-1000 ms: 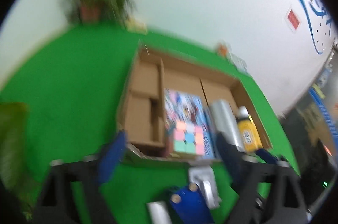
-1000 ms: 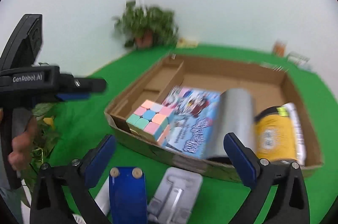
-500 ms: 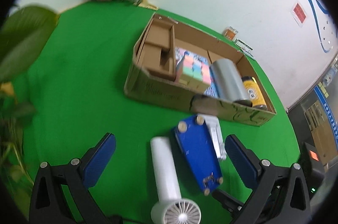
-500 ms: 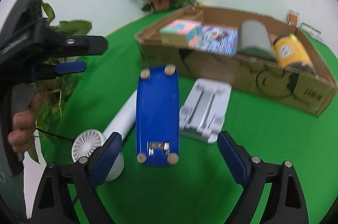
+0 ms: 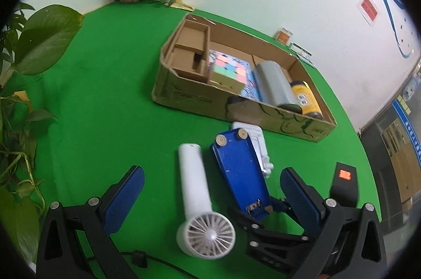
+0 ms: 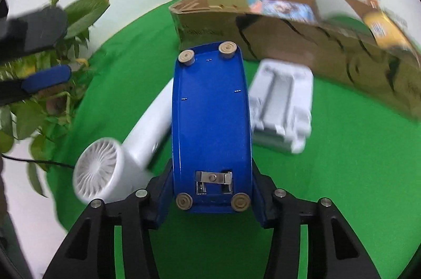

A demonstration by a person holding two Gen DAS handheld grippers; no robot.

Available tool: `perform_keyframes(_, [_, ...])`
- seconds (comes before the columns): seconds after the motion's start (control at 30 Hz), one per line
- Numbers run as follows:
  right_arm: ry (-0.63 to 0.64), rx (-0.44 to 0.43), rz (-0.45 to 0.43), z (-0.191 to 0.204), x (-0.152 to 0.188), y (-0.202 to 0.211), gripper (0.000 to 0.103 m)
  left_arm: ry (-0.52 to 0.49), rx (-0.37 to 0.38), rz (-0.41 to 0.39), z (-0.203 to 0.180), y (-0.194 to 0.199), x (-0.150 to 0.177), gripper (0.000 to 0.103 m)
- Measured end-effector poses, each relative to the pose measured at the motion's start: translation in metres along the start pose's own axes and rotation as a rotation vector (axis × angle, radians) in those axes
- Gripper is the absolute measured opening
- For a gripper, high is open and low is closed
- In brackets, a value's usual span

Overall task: Organize rigid objects
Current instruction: 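Grasp the blue stapler with the right tool while the left tool grips it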

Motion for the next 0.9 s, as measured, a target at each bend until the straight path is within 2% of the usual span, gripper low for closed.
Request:
perform_keyframes(0.17, [-0.206, -0.245, 0.036, -0.025, 0.05, 0.03, 0.048, -0.038, 0.069, 0.057, -0.032, -0.007, 0.025, 0.103])
perform_keyframes(0.33, [-0.409, -0.432, 0.022, -0.056, 0.101, 0.058, 0.048, -0.133, 0.139, 0.112, -0.075, -0.024, 0.056, 0.103])
perform_keyframes(0.37, [-0.428, -0.431, 0.001, -0.064, 0.107, 0.064, 0.049, -0.148, 0.159, 0.128, -0.084, -0.029, 0.062, 0.103])
perform_keyframes(0.43, [-0.419, -0.329, -0.052, -0.081, 0.113, 0.075, 0.054, -0.162, 0.178, 0.14, -0.094, -0.035, 0.066, 0.103])
perform_keyframes(0.53, [-0.35, -0.043, -0.141, -0.107, 0.119, 0.1, 0.071, -0.163, 0.177, 0.147, -0.097, -0.039, 0.068, 0.103])
perform_keyframes(0.6, [-0.262, 0.076, -0.193, -0.107, 0.118, 0.116, 0.073, -0.15, 0.174, 0.149, -0.095, -0.042, 0.066, 0.103])
perform_keyframes(0.67, [-0.134, 0.142, -0.211, -0.089, 0.116, 0.12, 0.074, -0.139, 0.169, 0.151, -0.092, -0.043, 0.066, 0.103])
perform_keyframes(0.8, [-0.004, 0.192, -0.179, -0.059, 0.114, 0.102, 0.072, -0.117, 0.18, 0.152, -0.089, -0.044, 0.067, 0.103])
perform_keyframes(0.83, [0.006, 0.209, -0.163, -0.054, 0.114, 0.095, 0.067, -0.113, 0.184, 0.152, -0.088, -0.044, 0.069, 0.102])
perform_keyframes(0.87, [0.011, 0.233, -0.135, -0.055, 0.115, 0.086, 0.058, -0.109, 0.188, 0.155, -0.088, -0.045, 0.07, 0.103])
perform_keyframes(0.9, [0.005, 0.26, -0.109, -0.055, 0.116, 0.079, 0.056, -0.105, 0.192, 0.162, -0.087, -0.047, 0.071, 0.103])
Point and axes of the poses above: each gripper's, at about its wrist camera, not at the fingertips, and y roughly against the way its jaws point, z to its left, x to its underside, the point moved 10 cm from there along -y, roughly the way its jaws point, and after that the axes turned 10 degrees about z, right-handed, at the moved point
